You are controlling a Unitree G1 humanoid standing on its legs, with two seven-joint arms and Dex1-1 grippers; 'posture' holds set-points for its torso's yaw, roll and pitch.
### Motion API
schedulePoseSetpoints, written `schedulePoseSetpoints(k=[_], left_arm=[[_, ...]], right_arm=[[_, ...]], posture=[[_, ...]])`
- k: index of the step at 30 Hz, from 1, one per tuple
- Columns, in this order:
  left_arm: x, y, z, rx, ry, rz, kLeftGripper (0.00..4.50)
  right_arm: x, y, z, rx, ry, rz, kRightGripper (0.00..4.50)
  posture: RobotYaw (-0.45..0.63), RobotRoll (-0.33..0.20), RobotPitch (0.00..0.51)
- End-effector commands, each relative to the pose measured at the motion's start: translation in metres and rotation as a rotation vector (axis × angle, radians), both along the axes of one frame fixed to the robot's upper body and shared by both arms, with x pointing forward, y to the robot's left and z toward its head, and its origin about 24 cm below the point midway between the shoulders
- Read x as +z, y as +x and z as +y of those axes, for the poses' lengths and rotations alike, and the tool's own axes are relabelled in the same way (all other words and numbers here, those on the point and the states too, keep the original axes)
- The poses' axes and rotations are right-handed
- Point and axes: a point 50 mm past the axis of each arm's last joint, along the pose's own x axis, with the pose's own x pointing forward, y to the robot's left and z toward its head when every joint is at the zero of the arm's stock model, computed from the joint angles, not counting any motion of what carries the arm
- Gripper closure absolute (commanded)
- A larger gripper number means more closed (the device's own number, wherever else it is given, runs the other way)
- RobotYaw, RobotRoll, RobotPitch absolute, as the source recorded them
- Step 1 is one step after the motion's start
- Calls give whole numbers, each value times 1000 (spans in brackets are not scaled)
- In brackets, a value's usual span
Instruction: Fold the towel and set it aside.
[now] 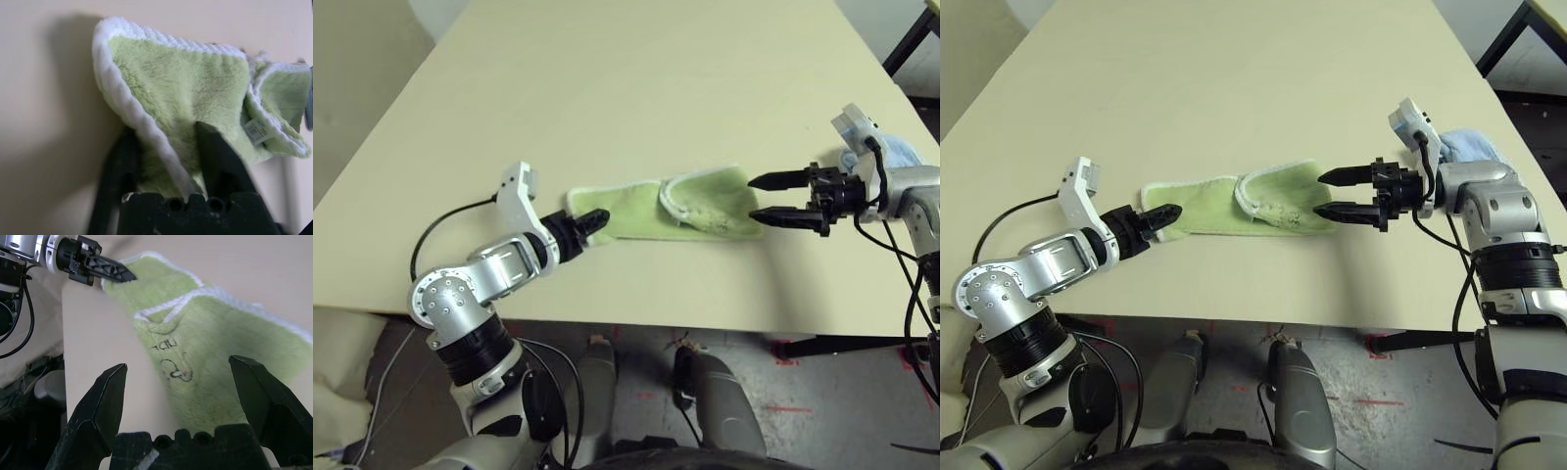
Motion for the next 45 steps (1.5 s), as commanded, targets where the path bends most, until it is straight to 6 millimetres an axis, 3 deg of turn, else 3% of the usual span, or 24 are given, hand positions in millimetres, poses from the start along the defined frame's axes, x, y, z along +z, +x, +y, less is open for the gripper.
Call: schedulePoseSetpoints(k=[1,2,3,7,10,15,22,29,34,41,45], left_arm=[[-2,0,4,3,6,27,4004],[-1,1,7,9,12,23,4425],[1,1,11,19,21,16,4467],[15,5,29,38,55,-28,4467],[37,10,43,29,95,-96,4467],[61,15,45,-49,147,-162,4467],[85,19,12,-276,170,-241,4467],[95,30,-39,-461,98,-247,4467],[87,35,-79,-541,37,-184,4467],[57,38,-108,-541,49,-77,4467],[54,36,-111,-550,57,-79,3345]], right_arm=[[-1,-2,-8,-28,-4,-6,0],[-2,-2,-8,-33,-5,-3,0],[-3,-3,-9,-38,-7,-1,0],[-7,-2,-14,-55,-15,8,0],[-10,-2,-19,-70,-30,16,0],[-15,2,-23,-82,-45,14,0],[-21,6,-21,-92,-47,10,0],[-25,7,-20,-96,-47,6,0],[-29,5,-20,-103,-48,7,0],[-34,2,-17,-107,-50,9,0],[-34,0,-17,-111,-49,8,0]], posture=[[166,0,186],[166,0,186],[166,0,186],[174,0,185],[189,0,181],[197,0,176],[202,0,164],[191,0,161],[177,0,164],[156,0,167],[136,0,172]])
